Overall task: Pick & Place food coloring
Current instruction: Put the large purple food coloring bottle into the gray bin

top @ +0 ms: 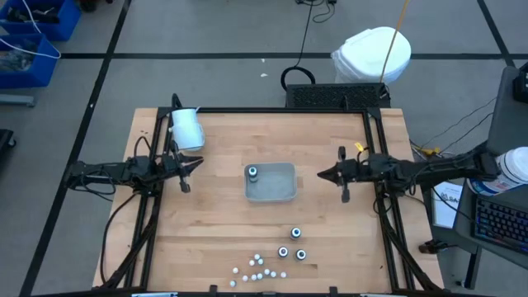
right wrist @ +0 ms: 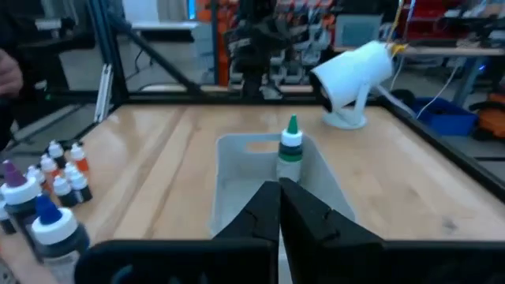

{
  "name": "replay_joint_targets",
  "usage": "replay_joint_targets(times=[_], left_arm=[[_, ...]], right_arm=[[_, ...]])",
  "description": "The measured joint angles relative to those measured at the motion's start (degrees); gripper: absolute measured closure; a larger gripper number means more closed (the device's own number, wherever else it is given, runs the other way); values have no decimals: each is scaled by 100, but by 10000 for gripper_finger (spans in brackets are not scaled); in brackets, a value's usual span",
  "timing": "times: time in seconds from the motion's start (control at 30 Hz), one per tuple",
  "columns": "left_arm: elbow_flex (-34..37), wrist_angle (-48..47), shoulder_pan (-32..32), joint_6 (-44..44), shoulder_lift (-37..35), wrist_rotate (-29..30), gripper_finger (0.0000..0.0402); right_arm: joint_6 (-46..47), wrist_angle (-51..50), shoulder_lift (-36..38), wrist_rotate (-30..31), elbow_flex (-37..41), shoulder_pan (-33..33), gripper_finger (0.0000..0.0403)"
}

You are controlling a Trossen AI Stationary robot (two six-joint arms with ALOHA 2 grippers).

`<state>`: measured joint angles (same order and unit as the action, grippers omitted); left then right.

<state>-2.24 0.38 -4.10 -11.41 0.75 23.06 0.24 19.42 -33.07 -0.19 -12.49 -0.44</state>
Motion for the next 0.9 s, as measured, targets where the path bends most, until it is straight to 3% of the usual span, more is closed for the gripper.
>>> replay_joint_targets(times=[0.17, 0.33, 0.57, 0.7, 0.9], left_arm=[[0, -52, 0, 162, 0, 15, 355], [0, 59, 2, 126, -2, 401, 355], [-3, -105, 2, 850, 118, 379, 355], [-38, -163, 0, 1531, 579, -126, 355], [-498, 635, -136, 2067, 2049, -1051, 355]], right_arm=[[36, 253, 481, -10, 323, -131, 402], [-184, 413, 598, 0, 493, -180, 402], [-379, 1758, 597, 9, 1017, -178, 402], [-397, 1910, 581, 1, 1137, -174, 402], [-320, 1760, 544, -8, 1143, -173, 401]])
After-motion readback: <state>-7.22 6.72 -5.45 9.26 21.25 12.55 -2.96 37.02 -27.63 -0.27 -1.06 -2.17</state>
